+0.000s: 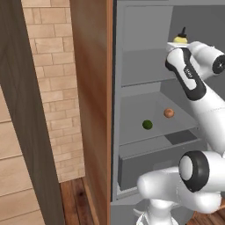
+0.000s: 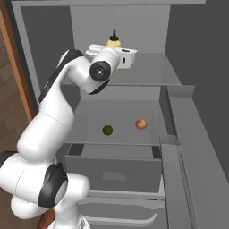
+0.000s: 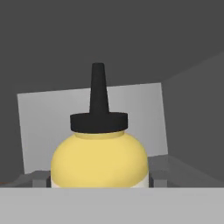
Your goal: Place the mustard and mustard from the counter to the top shelf of the fridge. If the existing items in the fridge are on the top shelf, move them to other shelves.
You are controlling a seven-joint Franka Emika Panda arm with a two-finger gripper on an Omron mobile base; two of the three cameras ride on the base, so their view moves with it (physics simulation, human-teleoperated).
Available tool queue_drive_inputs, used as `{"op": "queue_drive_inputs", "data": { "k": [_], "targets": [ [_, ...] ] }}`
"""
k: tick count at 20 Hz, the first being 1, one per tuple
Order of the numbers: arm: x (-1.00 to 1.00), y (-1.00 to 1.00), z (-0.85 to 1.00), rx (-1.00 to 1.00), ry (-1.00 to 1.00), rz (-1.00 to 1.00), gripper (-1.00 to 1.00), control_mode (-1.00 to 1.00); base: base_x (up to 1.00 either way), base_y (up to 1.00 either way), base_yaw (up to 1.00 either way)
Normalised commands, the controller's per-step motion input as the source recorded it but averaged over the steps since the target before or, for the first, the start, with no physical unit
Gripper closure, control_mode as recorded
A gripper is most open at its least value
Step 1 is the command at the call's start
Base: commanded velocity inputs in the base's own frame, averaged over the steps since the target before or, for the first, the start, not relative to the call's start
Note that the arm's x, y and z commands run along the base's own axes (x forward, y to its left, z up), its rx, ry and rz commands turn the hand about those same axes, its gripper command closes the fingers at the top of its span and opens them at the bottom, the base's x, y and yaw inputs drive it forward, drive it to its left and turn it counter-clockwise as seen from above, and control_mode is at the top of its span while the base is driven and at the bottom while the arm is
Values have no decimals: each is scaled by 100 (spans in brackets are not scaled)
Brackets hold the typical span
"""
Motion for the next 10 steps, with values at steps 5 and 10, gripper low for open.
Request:
{"op": "queue_drive_inputs", "data": {
  "k": [5, 10],
  "targets": [
    [80, -38, -50, -1, 0, 0, 100, -100, 0, 0, 0],
    [44, -31, -60, -1, -3, 0, 100, -100, 0, 0, 0]
  ]
}}
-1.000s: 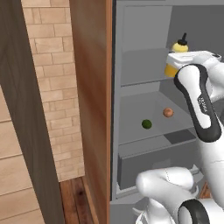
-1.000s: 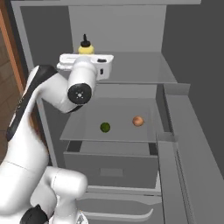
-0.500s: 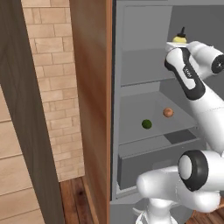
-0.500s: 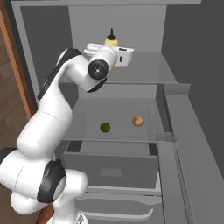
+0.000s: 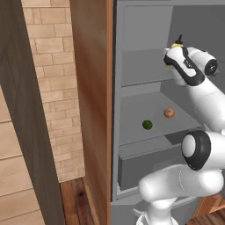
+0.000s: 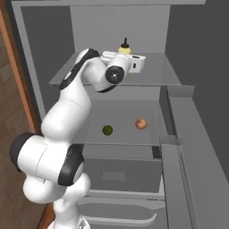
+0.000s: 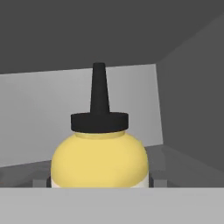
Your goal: Place the mustard and mustard from the counter to the top shelf of the fridge. If the existing items in the fridge are on the top shelf, move them to other shelves.
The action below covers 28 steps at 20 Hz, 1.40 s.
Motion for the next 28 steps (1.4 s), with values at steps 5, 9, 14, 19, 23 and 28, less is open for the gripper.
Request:
{"op": "queue_drive_inputs", "data": {
  "k": [5, 9, 14, 19, 23, 28],
  "targets": [
    [48, 0, -45, -9, -17, 0, 100, -100, 0, 0, 0],
    [63, 0, -37, -9, -9, 0, 100, -100, 0, 0, 0],
    [42, 0, -27, -8, -1, 0, 100, -100, 0, 0, 0],
    [0, 0, 52, 0, 0, -3, -100, -100, 0, 0, 0],
    [0, 0, 75, 0, 4, -10, -100, -100, 0, 0, 0],
    [-33, -6, 57, 0, 1, -8, -100, -100, 0, 0, 0]
  ]
}}
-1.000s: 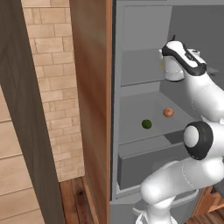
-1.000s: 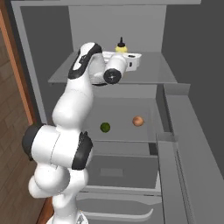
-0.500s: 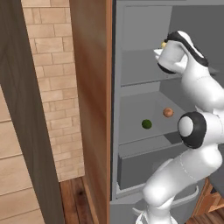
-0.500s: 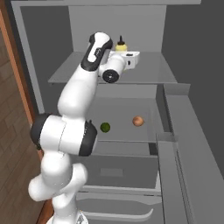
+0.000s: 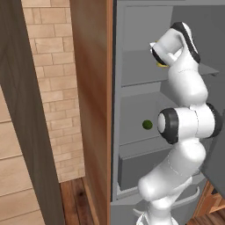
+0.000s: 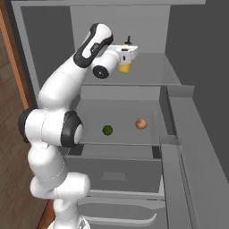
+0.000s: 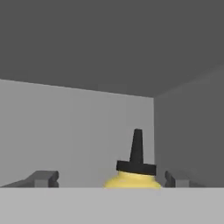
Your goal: Place the mustard and mustard from the counter to the top shelf of the fridge. If the existing items in the fridge are on the top shelf, move them to other shelves.
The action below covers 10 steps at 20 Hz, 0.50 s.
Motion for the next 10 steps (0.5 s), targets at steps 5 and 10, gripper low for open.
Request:
{"op": "queue_drive_inputs", "data": {
  "k": [5, 10],
  "targets": [
    [-80, -24, 77, 6, 0, -8, -100, -100, 0, 0, 0],
    [-100, -26, 91, 7, 0, -11, -100, -100, 0, 0, 0]
  ]
}}
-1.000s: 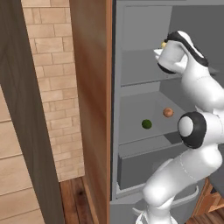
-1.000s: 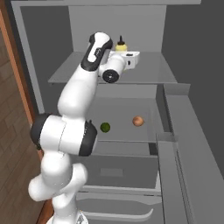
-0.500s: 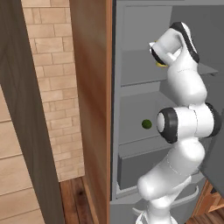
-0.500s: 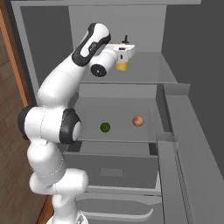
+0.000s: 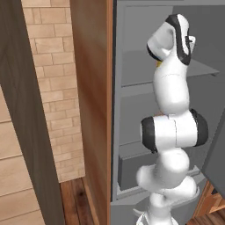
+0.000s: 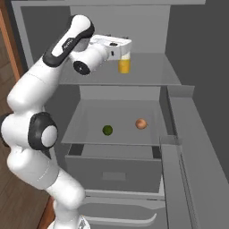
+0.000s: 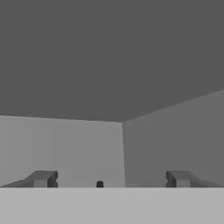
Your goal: Place the mustard and mustard from the counter to the top shelf of the fridge. If the existing items in the fridge are on the top shelf, move them to other shelves.
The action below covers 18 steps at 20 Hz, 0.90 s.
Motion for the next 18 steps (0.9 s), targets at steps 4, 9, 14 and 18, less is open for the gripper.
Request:
{"op": "queue_drive_inputs", "data": {
  "k": [4, 9, 14, 18],
  "targets": [
    [-100, -34, 66, 6, 0, -9, -100, -100, 0, 0, 0],
    [-100, -73, 41, 9, 0, -2, -100, -100, 0, 0, 0],
    [-100, -91, 27, 11, 0, 0, -100, -100, 0, 0, 0],
    [-100, -55, 22, 9, -5, 0, -100, -100, 0, 0, 0]
  ]
}}
